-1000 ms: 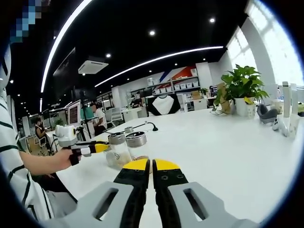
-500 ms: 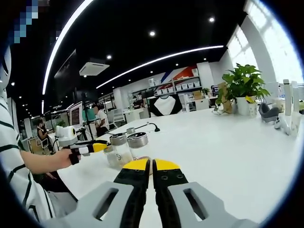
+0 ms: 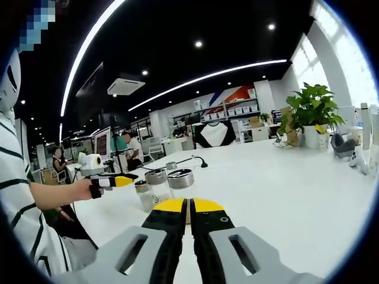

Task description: Rotate the seasoning bottle until the label or dispensing opening points toward the visible target arrow and the bottle remains upright within the marked orientation range

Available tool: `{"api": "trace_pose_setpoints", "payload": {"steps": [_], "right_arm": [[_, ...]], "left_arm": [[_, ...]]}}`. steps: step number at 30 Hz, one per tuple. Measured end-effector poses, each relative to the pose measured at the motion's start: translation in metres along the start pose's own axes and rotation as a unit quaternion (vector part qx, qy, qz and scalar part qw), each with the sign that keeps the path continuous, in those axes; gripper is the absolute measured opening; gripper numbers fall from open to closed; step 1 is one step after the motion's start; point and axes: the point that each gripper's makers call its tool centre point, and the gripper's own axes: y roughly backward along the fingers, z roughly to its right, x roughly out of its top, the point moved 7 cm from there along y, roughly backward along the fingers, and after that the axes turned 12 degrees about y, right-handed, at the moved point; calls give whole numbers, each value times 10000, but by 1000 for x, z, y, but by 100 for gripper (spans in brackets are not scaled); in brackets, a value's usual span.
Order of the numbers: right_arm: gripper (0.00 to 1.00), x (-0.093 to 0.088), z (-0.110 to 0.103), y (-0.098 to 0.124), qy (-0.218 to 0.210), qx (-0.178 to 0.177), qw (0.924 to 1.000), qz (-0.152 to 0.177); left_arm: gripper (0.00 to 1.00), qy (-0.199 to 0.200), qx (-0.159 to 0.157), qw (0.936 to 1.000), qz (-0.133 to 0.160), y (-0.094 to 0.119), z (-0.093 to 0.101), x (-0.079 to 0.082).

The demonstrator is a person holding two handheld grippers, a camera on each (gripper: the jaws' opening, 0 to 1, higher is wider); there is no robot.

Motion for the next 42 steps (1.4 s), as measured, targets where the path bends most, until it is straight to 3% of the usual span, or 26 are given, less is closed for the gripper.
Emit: {"api": "trace_pose_setpoints", "payload": {"steps": [9, 13, 17, 20, 23, 25, 29, 33, 35, 38, 40, 42], "right_arm": [[0, -3, 3, 2, -15, 20, 10000, -40], [0, -4, 5, 4, -43, -46, 10000, -47], [0, -7, 8, 5, -56, -116, 9999, -81], [0, -10, 8, 5, -113, -193, 9997, -122], [0, -10, 8, 4, -90, -244, 9995, -152], [0, -9, 8, 4, -108, -253, 9995, -130], [0, -7, 8, 4, -57, -269, 9995, -120], [0, -9, 12, 8, -93, -359, 9992, -114], [0, -11, 13, 9, -119, -378, 9991, -135], [0, -11, 14, 10, -117, -377, 9991, -146], [0, -11, 14, 11, -108, -380, 9991, -151], [0, -12, 15, 10, -124, -384, 9991, -155]], "left_arm": [[44, -168, -146, 9989, -413, -20, 0, -9], [33, -253, -170, 9979, -563, -24, 1, -12], [33, -122, 31, 9986, -505, -25, 0, -12], [33, 217, 569, 9979, -200, -26, 1, -15], [33, 402, 1133, 9926, 143, -27, 7, -19], [33, 154, 1399, 9898, 210, -29, 8, -21], [33, 259, 1406, 9886, 480, -29, 6, -24], [33, 128, 1517, 9872, 480, -27, 8, -24], [36, 175, 1389, 9890, 470, -28, 7, -24], [53, 77, 1338, 9901, 409, -20, 0, -21], [55, 42, 1237, 9914, 424, -13, -3, -16], [54, -166, 866, 9956, 308, -12, -3, -14]]}}
